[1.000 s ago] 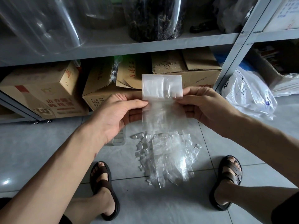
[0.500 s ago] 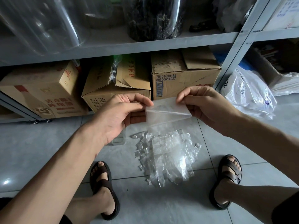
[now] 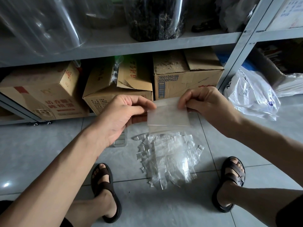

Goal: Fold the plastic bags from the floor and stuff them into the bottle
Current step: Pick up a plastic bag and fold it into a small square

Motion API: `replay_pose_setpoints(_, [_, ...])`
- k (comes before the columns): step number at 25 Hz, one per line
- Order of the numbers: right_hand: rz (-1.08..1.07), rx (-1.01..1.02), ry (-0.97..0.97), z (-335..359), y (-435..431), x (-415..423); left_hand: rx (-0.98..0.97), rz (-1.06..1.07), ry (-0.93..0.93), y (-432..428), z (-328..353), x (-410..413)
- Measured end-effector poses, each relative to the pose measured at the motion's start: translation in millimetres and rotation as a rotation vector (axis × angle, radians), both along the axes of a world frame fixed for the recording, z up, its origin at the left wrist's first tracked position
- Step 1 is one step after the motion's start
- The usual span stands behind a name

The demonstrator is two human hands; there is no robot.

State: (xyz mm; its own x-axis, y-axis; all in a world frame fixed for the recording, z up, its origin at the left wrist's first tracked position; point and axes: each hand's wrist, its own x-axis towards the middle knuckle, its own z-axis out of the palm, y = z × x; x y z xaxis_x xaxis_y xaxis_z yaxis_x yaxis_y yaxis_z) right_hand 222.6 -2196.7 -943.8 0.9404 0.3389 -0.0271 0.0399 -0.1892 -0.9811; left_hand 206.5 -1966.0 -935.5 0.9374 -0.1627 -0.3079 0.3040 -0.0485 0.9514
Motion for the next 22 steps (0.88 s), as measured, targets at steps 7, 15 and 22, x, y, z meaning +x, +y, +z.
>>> replay_pose_setpoints(7, [-0.025, 0.044, 0.099, -1, 0, 1, 0.074, 0.050, -0.042, -1, -2, 0])
replay_pose_setpoints(15, [0.025, -0.006, 0.059, 0, 9, -9, 0.179, 0.084, -0.181, -7, -2, -3])
replay_pose_setpoints(22, [0.039, 0.113, 0.186, -4, 7, -4, 0.152, 0.076, -0.179, -4, -4, -1])
